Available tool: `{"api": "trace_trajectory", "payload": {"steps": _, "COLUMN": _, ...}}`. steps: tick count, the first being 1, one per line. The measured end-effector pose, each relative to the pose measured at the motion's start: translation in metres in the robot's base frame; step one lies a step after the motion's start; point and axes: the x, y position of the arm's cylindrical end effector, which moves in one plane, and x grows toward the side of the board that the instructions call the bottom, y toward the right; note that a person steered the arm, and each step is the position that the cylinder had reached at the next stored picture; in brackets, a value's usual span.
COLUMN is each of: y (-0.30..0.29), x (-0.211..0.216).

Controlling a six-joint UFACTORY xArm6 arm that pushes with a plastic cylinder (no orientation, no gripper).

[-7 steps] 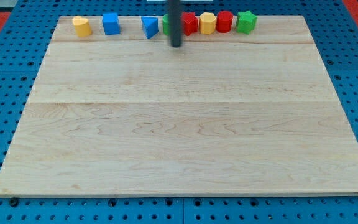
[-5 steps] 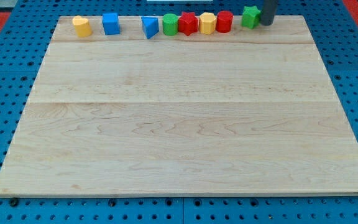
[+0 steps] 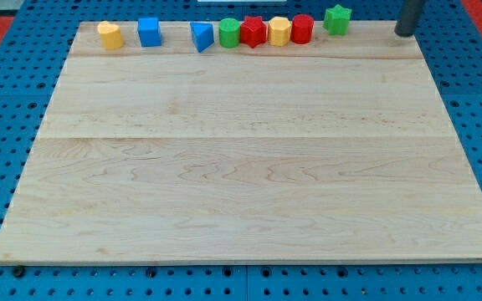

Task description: Move the green circle towards the center

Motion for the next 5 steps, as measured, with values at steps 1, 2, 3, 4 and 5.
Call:
{"api": "trace_trajectory", "payload": {"steps": 1, "y": -0.034, "x": 0.098}}
{"api": "trace_trajectory", "payload": {"steps": 2, "y": -0.182, "x": 0.163}}
{"api": "trace_trajectory", "payload": {"steps": 3, "y": -0.348, "x": 0.168}}
{"api": "trace_trajectory", "payload": {"steps": 4, "y": -0.485, "x": 0.140}}
{"api": "trace_trajectory", "payload": {"steps": 5, "y": -0.574, "x": 0.108}}
